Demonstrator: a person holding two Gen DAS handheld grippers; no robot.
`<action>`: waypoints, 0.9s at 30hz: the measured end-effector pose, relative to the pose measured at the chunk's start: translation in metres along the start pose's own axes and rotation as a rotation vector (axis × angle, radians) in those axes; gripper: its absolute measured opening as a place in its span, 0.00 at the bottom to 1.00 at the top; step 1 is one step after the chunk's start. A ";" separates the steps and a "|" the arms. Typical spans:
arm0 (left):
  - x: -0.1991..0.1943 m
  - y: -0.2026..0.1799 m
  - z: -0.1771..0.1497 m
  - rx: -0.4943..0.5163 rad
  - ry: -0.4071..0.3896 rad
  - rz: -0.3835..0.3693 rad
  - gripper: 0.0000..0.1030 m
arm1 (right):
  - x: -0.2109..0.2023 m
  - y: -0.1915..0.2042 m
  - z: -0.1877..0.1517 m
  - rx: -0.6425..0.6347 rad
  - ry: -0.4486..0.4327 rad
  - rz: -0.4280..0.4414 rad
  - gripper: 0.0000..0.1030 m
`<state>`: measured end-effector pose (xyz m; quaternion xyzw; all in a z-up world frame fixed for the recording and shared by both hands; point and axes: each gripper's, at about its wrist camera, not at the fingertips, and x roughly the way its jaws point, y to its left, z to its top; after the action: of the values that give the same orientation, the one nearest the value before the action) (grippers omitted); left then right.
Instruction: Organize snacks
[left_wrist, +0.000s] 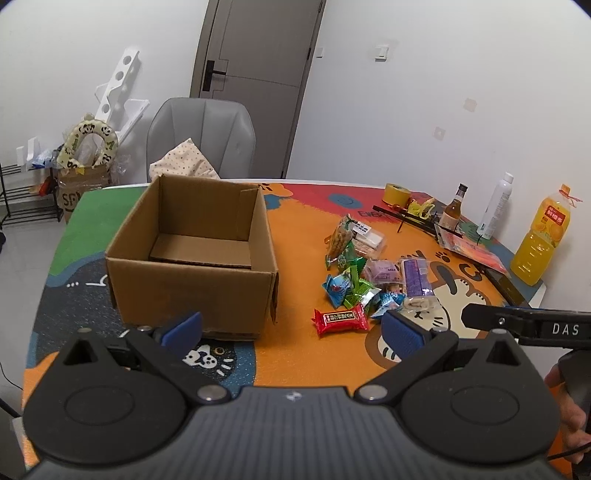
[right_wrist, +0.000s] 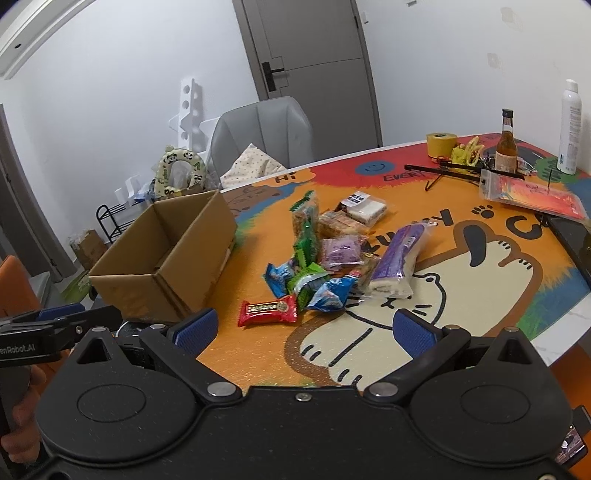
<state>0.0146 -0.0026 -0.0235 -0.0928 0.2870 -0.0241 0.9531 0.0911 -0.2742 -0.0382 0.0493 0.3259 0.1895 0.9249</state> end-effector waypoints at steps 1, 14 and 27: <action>0.003 0.001 -0.001 -0.003 0.000 0.002 1.00 | 0.002 -0.002 0.000 0.000 -0.002 -0.005 1.00; 0.046 0.001 -0.002 -0.037 -0.009 -0.036 0.98 | 0.031 -0.021 -0.006 -0.011 -0.068 -0.079 1.00; 0.089 -0.031 -0.007 0.003 0.038 -0.123 0.74 | 0.059 -0.045 -0.008 0.058 -0.055 -0.041 0.73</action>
<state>0.0849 -0.0425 -0.0715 -0.1086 0.2989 -0.0847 0.9443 0.1431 -0.2937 -0.0886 0.0746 0.3067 0.1598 0.9353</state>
